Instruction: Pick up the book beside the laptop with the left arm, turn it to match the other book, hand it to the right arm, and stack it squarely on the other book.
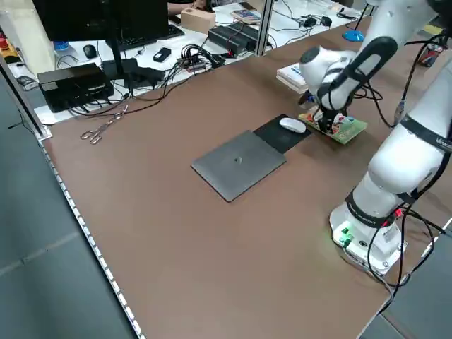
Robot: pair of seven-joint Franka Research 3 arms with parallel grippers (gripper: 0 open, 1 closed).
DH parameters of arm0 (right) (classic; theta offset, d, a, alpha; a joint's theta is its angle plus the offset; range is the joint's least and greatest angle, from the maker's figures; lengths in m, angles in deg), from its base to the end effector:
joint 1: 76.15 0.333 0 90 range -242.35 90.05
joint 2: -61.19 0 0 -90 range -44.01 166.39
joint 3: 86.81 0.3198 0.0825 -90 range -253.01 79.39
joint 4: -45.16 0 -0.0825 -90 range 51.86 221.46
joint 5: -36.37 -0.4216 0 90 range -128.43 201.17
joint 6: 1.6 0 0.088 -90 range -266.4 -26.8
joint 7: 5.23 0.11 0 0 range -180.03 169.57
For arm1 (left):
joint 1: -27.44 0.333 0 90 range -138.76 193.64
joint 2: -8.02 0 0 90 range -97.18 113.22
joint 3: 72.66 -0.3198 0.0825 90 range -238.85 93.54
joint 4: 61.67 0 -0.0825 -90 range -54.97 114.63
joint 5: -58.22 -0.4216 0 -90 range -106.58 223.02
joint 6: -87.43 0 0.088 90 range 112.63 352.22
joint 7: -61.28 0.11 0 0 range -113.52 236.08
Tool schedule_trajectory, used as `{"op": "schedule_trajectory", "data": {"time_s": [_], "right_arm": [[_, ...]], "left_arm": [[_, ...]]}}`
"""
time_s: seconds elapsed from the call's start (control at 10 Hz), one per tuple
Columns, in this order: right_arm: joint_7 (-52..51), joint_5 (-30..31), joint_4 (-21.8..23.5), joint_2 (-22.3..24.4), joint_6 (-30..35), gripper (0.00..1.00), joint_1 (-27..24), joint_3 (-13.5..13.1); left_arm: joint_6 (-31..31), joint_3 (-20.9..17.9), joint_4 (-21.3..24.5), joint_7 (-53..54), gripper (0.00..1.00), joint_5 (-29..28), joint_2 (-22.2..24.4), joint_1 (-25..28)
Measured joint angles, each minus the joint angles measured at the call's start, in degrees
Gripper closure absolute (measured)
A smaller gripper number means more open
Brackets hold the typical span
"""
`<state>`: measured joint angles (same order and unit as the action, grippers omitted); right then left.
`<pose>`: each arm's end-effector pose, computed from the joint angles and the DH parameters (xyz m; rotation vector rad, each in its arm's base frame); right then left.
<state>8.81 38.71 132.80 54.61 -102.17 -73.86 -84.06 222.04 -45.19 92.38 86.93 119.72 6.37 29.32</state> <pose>0.6427 0.0513 0.5930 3.1112 -0.2376 0.1800 0.3457 -0.1840 0.1707 2.4999 0.0332 -0.4211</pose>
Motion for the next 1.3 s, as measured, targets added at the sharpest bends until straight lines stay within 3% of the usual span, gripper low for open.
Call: {"op": "schedule_trajectory", "data": {"time_s": [0.1, 0.3, 0.8, 1.3], "right_arm": [[-0.03, 0.00, 0.11, -0.03, 0.17, 0.00, 0.12, 0.03], [-0.02, 0.00, 0.24, -0.05, 0.25, 0.00, 0.76, 0.14], [-0.03, 0.07, 0.57, -0.09, -0.21, 0.00, 3.07, 0.36], [0.02, 0.17, 0.59, -0.09, -0.19, 0.00, 4.80, 0.26]], "left_arm": [[0.75, -0.03, 0.77, 6.78, 0.04, 5.33, -2.23, 1.27], [3.93, -0.03, 0.86, 13.06, 0.04, 10.72, -6.19, 1.66], [4.52, 0.61, 0.77, 14.81, 0.02, 19.64, -9.59, 1.25], [4.59, 1.22, 0.59, 15.63, 0.04, 22.49, -13.15, 1.50]]}}
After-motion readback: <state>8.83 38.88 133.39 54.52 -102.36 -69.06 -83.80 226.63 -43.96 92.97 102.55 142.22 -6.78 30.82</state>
